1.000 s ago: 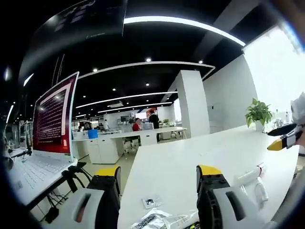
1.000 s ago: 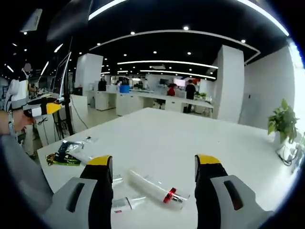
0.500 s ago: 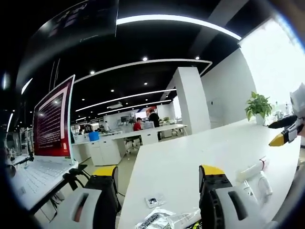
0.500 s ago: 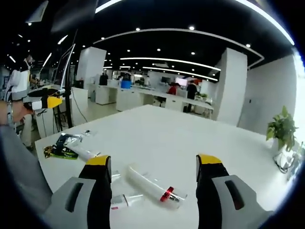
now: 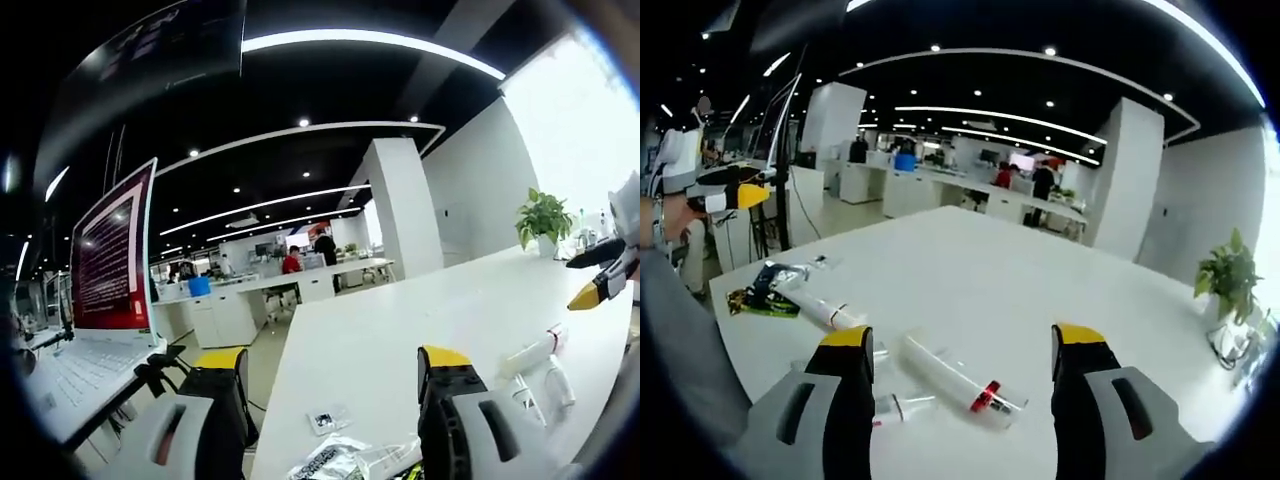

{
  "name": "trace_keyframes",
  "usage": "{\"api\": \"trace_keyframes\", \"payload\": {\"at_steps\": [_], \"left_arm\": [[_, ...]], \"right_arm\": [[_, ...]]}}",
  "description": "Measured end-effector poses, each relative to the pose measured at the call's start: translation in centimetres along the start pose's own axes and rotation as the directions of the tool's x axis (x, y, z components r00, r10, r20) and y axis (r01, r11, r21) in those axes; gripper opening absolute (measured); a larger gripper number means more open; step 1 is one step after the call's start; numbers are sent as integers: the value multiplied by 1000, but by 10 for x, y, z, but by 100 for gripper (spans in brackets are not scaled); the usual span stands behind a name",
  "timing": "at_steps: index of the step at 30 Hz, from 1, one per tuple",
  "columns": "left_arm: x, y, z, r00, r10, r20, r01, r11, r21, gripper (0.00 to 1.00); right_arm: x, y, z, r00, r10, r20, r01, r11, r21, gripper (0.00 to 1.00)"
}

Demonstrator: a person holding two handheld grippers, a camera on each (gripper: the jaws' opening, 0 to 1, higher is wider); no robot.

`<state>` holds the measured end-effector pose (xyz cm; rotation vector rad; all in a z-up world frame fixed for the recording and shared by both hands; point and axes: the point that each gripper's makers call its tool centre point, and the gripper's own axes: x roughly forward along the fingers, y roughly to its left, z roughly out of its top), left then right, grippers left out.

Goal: Arrange the skincare products in the storage area until every visible bottle or jar stands upright without overlapping.

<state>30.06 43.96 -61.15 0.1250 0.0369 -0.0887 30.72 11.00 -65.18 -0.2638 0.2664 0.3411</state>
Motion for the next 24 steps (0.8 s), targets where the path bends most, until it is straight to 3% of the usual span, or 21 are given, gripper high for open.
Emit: {"api": "trace_keyframes", "payload": {"at_steps": [24], "left_arm": [[-2,5,-2,1000,14,-5,-14,1000,-2,74]], "right_arm": [[-6,-3,-2,1000,-20,-18,20,1000,-12,70]]}}
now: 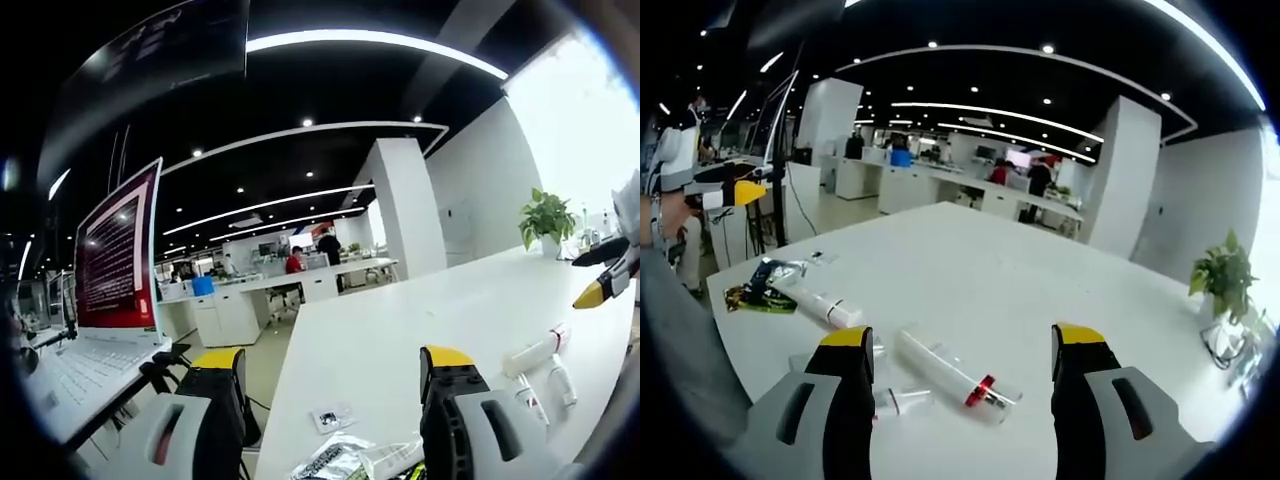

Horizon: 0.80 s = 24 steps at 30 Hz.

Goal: Arrange the skincare products in the storage area until every visible bottle or jar stands upright without overlapping.

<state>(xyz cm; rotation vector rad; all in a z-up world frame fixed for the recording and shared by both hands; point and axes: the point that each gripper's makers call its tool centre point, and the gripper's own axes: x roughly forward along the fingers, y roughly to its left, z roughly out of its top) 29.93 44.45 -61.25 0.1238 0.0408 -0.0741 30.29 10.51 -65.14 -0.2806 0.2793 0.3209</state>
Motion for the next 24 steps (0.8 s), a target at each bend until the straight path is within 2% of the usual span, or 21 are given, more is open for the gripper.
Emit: {"api": "trace_keyframes", "payload": {"at_steps": [6,13,24], "left_arm": [[0,-1,-1,1000,-5,-5,5,1000,8,74],[1,-11,-5,999,-28,-28,30,997,76,74],[2,-17,0,997,-71,-6,71,994,79,73]], "right_arm": [[0,0,0,1000,-1,-2,1,1000,-4,70],[1,1,-1,1000,6,-3,-6,1000,6,69],[6,10,-10,999,30,-45,-31,999,-22,67]]}}
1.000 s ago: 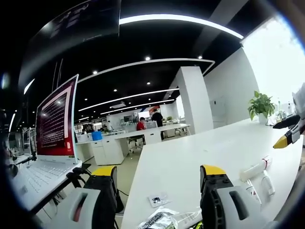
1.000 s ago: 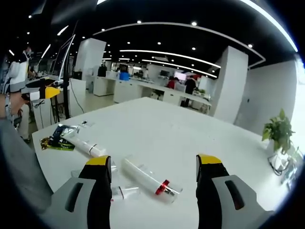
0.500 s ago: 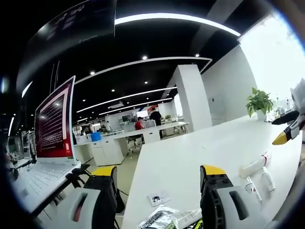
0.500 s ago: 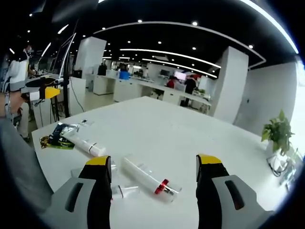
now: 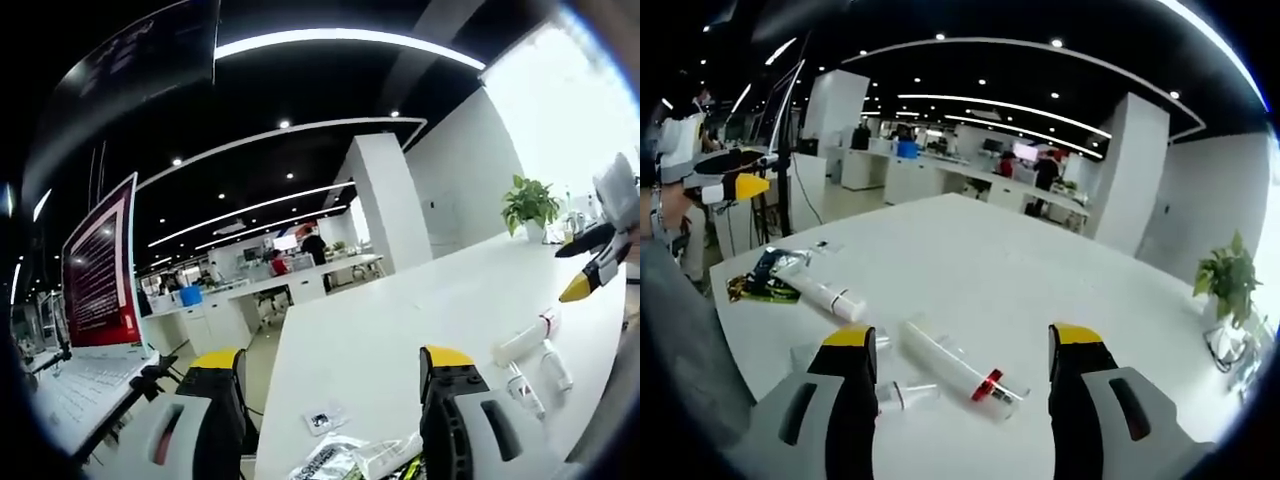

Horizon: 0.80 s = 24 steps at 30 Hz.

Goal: Arrange the skincare products in the storage area until every visible bottle or jar stands upright without overlapping.

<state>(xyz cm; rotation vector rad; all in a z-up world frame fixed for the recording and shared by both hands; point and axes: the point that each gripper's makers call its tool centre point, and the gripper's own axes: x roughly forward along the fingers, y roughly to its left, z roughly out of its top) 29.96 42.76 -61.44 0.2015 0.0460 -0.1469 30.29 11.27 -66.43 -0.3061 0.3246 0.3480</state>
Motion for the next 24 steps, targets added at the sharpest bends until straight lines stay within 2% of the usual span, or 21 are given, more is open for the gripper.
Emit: {"api": "trace_keyframes", "payload": {"at_steps": [10,17,24], "left_arm": [[1,-1,-3,1000,-16,-14,16,1000,-2,73],[0,-1,-7,999,-16,-30,16,1000,-7,72],[-1,-5,-13,997,-30,-75,30,1000,3,71]], "right_arm": [[0,3,-1,1000,5,-10,-5,1000,-27,66],[-1,1,2,1000,8,6,-8,1000,-4,66],[-2,-2,4,1000,6,19,-6,1000,23,66]]}}
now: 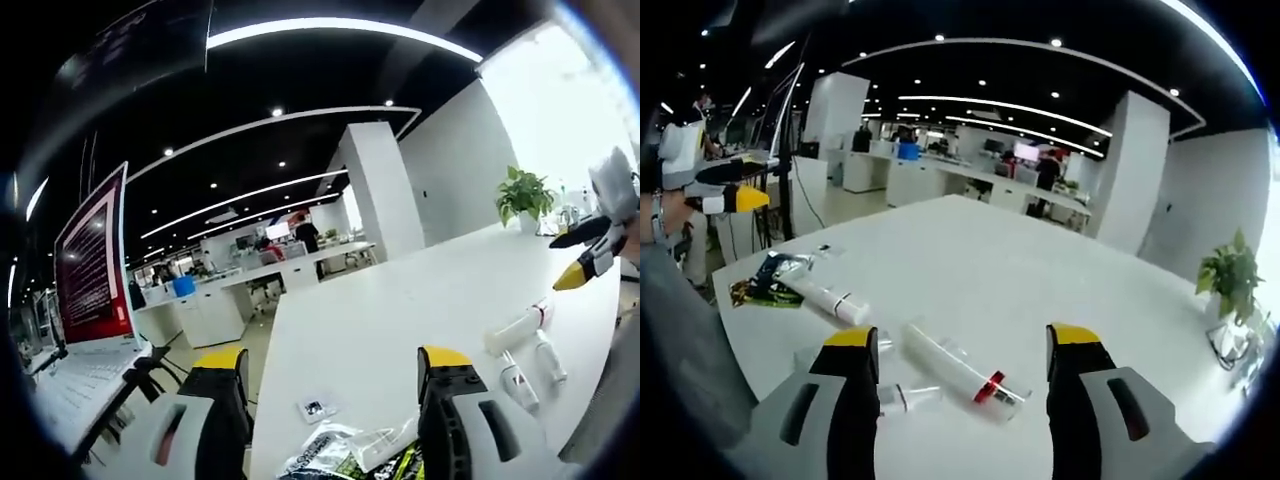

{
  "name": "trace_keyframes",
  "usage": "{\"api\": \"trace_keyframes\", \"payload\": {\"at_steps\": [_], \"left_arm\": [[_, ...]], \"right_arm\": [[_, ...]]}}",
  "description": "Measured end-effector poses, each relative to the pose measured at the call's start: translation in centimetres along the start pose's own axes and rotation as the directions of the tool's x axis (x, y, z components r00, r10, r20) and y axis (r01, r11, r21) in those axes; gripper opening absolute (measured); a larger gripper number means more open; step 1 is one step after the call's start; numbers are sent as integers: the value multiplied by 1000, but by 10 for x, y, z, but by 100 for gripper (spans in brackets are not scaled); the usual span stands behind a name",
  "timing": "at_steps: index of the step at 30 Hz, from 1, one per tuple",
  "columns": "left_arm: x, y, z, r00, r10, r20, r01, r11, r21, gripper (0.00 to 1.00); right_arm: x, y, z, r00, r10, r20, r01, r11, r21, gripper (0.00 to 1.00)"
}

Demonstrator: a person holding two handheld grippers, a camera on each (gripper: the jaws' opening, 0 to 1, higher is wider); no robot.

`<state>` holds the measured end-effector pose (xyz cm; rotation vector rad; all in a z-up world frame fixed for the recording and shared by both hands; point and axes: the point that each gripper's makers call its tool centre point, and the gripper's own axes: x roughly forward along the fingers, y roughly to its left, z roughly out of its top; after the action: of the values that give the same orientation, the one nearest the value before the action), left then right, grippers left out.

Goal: Arrange the skincare products in the storage area until every visible bottle or jar stands upright without overlapping.

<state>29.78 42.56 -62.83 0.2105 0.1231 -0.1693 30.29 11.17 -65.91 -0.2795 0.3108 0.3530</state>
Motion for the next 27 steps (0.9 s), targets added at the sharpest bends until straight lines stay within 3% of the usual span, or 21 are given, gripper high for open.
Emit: {"api": "trace_keyframes", "payload": {"at_steps": [6,10,14,20,27], "left_arm": [[-3,-4,-2,999,-24,-44,23,999,-34,70],[-2,-18,2,996,-67,-57,63,996,-59,68],[4,-40,11,987,-150,-55,149,989,-23,66],[19,-78,23,951,-296,-94,301,952,48,65],[41,-103,18,922,-358,-145,371,926,74,66]], "right_arm": [[-2,-3,5,1000,-8,22,8,1000,-1,65],[-3,-7,10,999,-12,46,11,1000,23,64],[-3,-7,15,998,-8,65,6,1000,27,64],[-3,-3,19,997,13,80,-15,1000,26,64],[-4,2,24,996,20,90,-17,999,-35,63]]}}
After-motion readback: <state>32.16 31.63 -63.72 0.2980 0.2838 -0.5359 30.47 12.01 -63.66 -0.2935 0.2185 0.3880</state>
